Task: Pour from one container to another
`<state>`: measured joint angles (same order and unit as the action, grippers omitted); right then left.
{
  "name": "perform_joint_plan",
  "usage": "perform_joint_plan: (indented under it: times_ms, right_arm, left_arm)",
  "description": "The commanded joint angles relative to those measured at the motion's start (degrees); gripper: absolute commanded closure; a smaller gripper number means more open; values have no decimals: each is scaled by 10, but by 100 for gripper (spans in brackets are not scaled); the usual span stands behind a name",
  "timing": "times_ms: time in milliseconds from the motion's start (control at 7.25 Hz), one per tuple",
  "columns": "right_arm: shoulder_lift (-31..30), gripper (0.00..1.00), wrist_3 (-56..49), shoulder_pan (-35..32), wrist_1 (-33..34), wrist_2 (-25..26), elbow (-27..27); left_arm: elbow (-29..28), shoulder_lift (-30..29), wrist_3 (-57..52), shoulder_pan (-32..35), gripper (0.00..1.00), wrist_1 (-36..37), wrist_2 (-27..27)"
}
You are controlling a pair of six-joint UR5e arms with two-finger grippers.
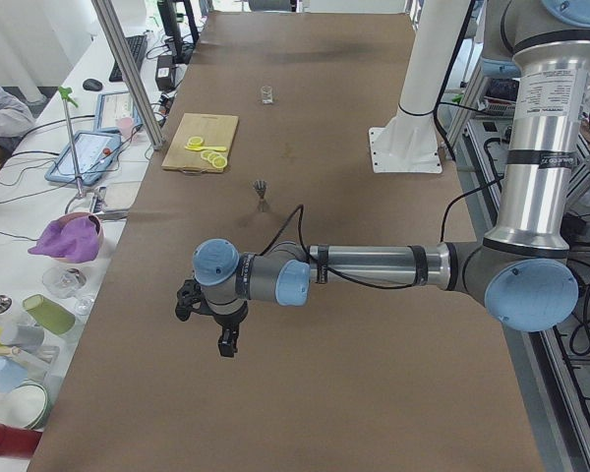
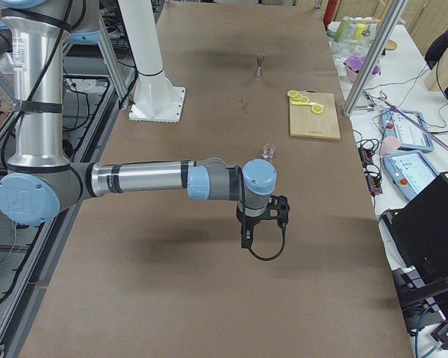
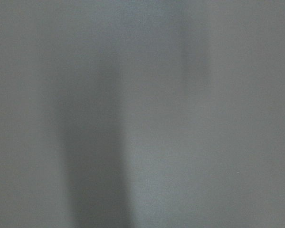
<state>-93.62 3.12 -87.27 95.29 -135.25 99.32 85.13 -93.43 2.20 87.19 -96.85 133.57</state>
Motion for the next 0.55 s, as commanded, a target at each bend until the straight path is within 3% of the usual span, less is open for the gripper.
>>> perform_joint_plan:
  times_ms: [0,414]
  right_arm:
    - [0,0,-2,0,-1,1,2]
    - [0,0,-3,0,0,1,-4]
  left_arm:
    - [-1,0,0,0,1,-1,-1]
    - [-6,0,-1,0,1,-5,-1]
